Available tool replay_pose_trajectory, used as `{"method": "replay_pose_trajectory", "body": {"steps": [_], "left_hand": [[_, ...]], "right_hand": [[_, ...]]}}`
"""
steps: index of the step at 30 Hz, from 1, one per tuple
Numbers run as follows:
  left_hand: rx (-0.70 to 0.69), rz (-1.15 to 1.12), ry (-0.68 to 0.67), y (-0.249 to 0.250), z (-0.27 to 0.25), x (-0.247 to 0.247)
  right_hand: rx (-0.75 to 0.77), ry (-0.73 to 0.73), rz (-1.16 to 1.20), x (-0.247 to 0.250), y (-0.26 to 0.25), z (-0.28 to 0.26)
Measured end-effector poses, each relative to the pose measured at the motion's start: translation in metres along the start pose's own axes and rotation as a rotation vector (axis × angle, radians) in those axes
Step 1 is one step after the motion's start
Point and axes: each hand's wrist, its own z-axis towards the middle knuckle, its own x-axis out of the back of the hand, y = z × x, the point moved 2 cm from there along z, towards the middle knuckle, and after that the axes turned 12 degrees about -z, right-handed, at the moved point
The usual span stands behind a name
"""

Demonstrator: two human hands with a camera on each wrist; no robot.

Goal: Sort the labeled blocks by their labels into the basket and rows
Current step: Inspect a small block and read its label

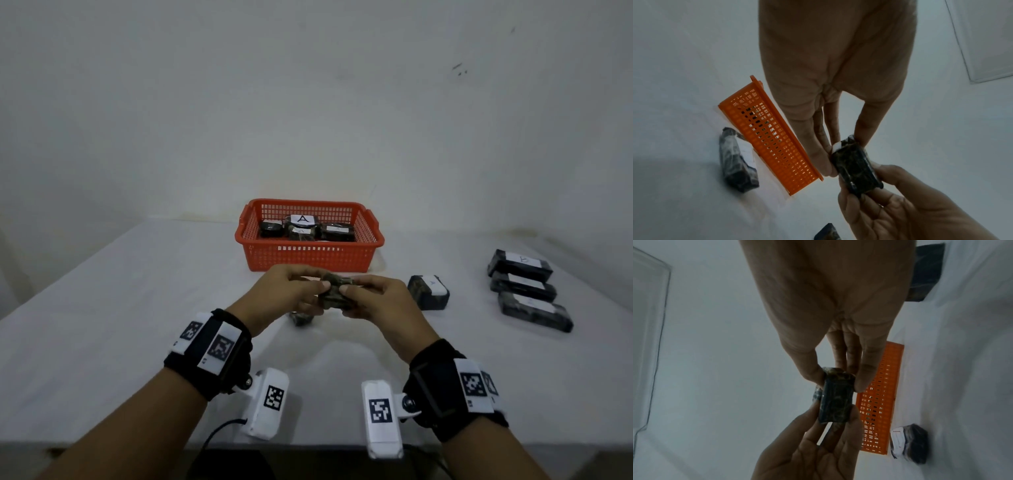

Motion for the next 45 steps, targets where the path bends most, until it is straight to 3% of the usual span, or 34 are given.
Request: {"method": "replay_pose_trajectory", "body": {"steps": [7,13,19,34,45], "left_hand": [[-0.018,-0.023,0.118,-0.011,-0.006,-0.022],[0.023,-0.099,0.103,-0.021,-0.013,-0.030],[0.002,-0.118,0.181,-0.026,-0.018,-0.025],[0.027,-0.114,0.151,-0.035,-0.026,-0.029],[-0.058,-0.073,0.193,-0.035,-0.027,-0.028]], "right_hand": [[-0.033,0.021,0.052,0.009,0.010,-0.014],[-0.027,0.042,0.048,0.013,0.015,-0.019],[-0.020,-0.079,0.097,0.008,0.018,-0.024],[-0.048,0.005,0.095,0.008,0.032,-0.027],[-0.050,-0.007,0.095,0.010,0.034,-0.031]]}}
